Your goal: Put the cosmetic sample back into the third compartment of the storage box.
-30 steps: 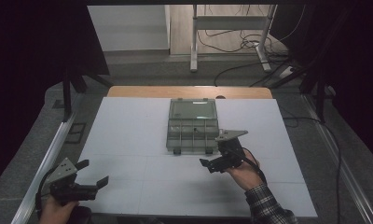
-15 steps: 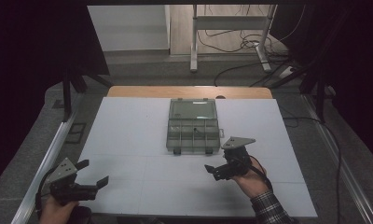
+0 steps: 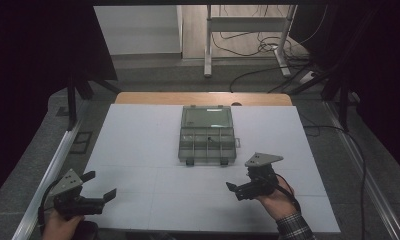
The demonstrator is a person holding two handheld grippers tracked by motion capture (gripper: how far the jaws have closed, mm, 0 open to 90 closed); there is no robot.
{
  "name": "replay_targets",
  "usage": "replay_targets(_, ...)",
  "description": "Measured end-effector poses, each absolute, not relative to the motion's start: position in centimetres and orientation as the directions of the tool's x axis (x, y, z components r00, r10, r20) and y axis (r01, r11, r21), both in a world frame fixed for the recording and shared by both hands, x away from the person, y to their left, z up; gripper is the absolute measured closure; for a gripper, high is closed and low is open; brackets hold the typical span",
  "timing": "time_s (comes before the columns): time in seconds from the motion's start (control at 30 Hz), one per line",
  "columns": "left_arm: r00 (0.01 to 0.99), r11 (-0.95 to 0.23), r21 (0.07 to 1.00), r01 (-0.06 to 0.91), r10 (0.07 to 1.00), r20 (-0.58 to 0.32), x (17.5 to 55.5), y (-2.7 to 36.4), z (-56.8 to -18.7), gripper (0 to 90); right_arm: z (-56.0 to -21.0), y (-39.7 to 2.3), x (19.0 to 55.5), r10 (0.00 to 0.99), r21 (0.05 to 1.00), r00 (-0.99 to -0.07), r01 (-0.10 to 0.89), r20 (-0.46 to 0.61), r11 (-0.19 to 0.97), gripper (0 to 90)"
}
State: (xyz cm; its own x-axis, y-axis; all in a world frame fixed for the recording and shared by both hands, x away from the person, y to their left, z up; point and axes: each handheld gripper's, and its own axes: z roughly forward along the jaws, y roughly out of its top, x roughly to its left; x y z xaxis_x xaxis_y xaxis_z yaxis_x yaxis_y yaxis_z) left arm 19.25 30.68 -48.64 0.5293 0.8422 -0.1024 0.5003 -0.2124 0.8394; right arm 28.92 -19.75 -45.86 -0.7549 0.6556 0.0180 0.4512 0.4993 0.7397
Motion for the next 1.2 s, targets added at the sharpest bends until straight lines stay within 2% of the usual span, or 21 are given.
replay_targets(1.2, 0.529, -0.209, 0.839, 0.502, 0.842, -0.106, 19.3, 30.7, -48.7, 0.5, -46.0, -25.9, 24.4, 0.765, 0.765, -0.644, 0.492, -0.003, 0.416, 0.0)
